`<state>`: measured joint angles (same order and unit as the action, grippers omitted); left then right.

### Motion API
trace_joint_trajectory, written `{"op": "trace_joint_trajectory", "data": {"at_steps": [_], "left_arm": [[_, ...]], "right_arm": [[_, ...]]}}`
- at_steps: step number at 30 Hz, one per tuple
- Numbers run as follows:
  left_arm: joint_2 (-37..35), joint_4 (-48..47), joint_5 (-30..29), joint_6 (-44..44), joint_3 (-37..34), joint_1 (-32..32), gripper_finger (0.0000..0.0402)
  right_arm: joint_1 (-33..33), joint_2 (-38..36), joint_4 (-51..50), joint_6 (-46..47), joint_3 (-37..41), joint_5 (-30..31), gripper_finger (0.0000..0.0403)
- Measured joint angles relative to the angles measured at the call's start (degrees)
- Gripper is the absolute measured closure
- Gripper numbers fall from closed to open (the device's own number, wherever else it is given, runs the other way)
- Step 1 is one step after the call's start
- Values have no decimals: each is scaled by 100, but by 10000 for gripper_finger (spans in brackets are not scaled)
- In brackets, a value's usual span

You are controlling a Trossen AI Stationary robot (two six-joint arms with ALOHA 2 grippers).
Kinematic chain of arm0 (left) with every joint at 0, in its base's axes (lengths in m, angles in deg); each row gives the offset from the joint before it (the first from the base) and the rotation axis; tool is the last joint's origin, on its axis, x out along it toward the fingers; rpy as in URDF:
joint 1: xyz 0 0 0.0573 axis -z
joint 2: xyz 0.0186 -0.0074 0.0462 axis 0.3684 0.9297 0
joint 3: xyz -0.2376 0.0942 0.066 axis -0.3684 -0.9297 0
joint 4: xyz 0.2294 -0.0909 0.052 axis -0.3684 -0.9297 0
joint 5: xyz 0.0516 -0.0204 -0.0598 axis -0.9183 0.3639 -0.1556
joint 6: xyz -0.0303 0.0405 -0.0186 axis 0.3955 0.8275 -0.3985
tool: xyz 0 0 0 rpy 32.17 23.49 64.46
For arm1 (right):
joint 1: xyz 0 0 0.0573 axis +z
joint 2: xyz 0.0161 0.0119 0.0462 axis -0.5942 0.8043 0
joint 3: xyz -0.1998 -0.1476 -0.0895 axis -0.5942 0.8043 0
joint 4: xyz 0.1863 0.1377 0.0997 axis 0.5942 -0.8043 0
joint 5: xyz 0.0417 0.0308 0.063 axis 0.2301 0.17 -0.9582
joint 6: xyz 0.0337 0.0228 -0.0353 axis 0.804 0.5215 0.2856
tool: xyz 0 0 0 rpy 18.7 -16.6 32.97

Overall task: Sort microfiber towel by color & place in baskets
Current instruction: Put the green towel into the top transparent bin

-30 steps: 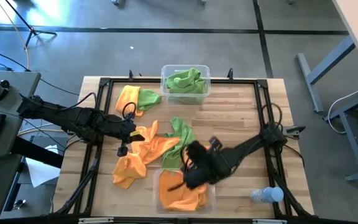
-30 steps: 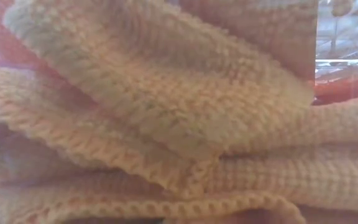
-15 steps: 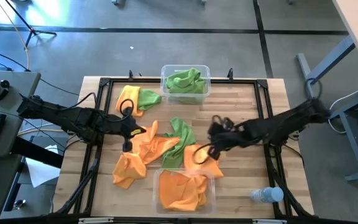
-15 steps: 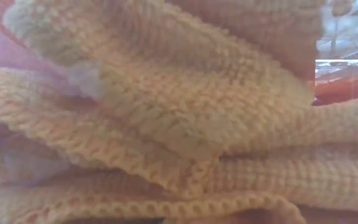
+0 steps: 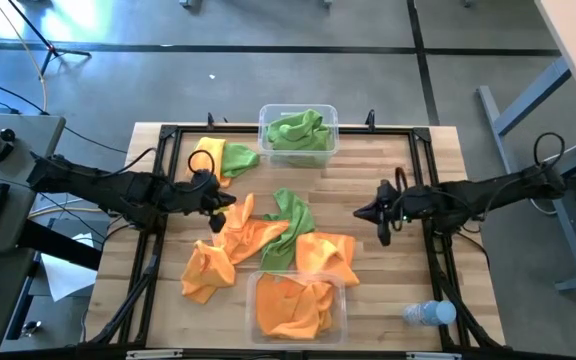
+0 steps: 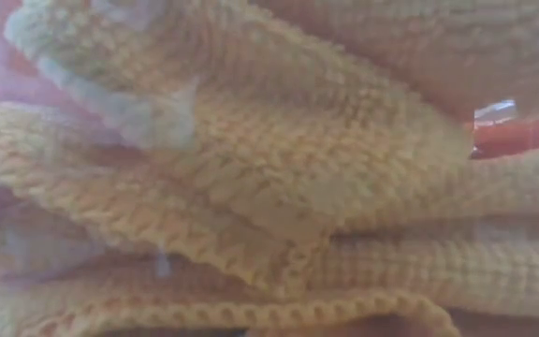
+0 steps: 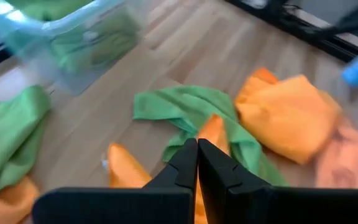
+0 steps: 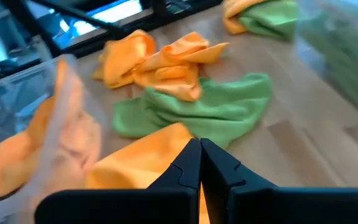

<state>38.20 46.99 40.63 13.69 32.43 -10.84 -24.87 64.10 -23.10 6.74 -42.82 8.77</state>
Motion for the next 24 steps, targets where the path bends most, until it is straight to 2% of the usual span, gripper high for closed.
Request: {"op": "trace_joint_trajectory", "data": {"at_steps": [4,8,15,21,24], "left_arm": [[342,-95,48,-197,196,-446,402],[767,-202,385,-67,439,-931,402],[1304,-163,491,986,579,-1473,401],[1691,-62,-191,1836,581,-1934,400],[1916,-90,253,2361,581,-2492,390]], "right_arm": [[-170,-249,-24,157,196,266,403],[-232,-266,-17,510,208,370,403],[-233,-266,-43,643,208,697,403],[-233,-266,-44,613,208,866,403],[-233,-266,-46,639,208,1166,403]]}}
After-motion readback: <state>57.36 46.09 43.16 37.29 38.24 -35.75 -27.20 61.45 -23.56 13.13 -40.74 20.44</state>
